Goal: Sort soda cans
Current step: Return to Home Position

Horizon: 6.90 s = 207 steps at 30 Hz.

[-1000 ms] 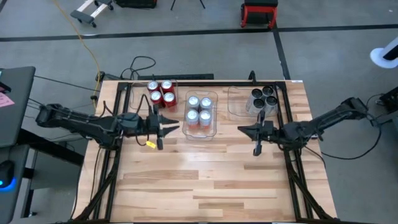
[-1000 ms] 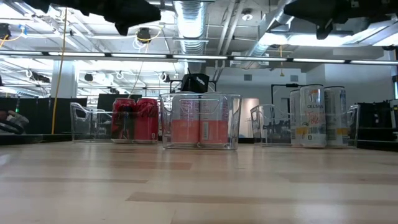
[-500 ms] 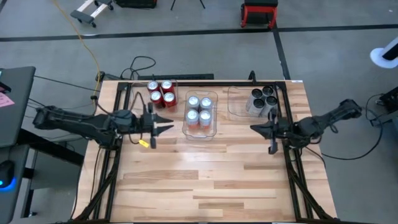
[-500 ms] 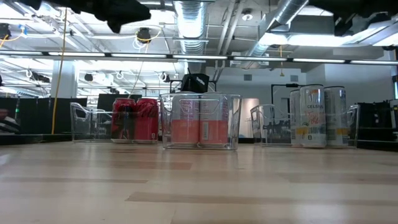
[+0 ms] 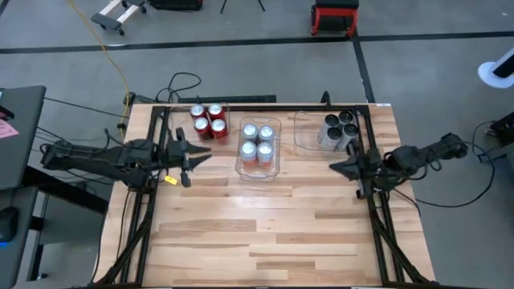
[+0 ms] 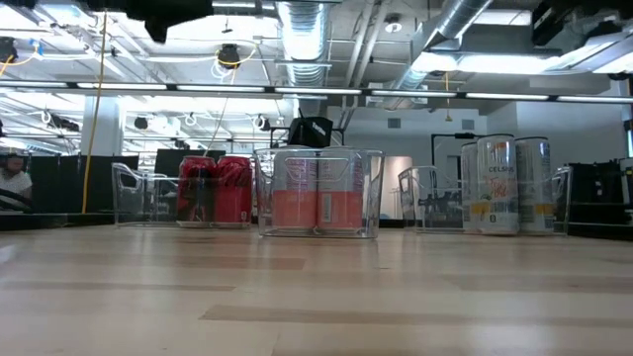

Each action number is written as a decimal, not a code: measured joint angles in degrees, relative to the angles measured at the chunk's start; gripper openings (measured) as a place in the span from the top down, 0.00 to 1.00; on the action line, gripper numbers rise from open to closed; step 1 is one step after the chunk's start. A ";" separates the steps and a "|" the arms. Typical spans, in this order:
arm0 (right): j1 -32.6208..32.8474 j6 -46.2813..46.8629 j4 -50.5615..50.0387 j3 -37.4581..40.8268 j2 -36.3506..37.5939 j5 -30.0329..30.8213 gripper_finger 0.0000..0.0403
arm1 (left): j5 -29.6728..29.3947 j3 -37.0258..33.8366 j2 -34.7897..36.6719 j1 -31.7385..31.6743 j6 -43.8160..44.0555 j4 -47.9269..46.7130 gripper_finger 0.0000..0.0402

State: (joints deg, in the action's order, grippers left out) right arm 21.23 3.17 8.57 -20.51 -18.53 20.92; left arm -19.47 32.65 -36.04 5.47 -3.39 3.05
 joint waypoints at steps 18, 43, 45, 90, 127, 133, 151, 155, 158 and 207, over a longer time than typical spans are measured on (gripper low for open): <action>-5.29 1.44 -4.57 -3.17 0.72 -5.77 0.99 | -2.52 -8.20 7.75 4.86 1.28 7.35 0.95; -8.56 10.35 5.08 15.54 8.56 -5.06 0.99 | -2.07 -20.42 10.87 7.53 6.21 11.23 1.00; -9.19 10.36 5.31 15.52 7.86 -5.94 0.99 | -2.07 -20.42 10.48 7.19 6.18 10.12 1.00; -37.87 5.35 5.47 15.15 2.15 -40.93 0.95 | 5.29 -25.01 23.34 1.06 5.39 1.39 1.00; -38.80 5.99 11.00 20.00 2.55 -44.36 0.96 | 10.84 -31.19 35.93 -3.21 6.80 -1.77 1.00; -41.79 4.00 11.24 20.04 2.65 -44.42 0.98 | 11.45 -31.32 35.83 -3.36 5.69 -1.82 1.00; -34.72 13.46 15.99 20.09 4.86 -37.63 0.98 | 15.43 -32.21 35.83 -3.36 4.72 -1.17 1.00; -31.54 11.97 15.73 18.92 7.50 -37.68 0.98 | 15.64 -32.22 35.83 -3.36 5.40 -1.13 1.00; -29.93 10.37 13.26 18.76 11.02 -37.70 0.98 | 16.02 -32.22 35.83 -3.36 5.43 -1.14 1.00; -30.81 12.10 -2.31 19.65 16.66 -29.87 0.90 | 12.66 -32.24 35.61 -1.00 5.35 -0.31 1.00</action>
State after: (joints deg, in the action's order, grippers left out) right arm -9.58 15.27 6.26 -0.87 -1.87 -8.95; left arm -6.81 0.40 -0.43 4.47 1.96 2.75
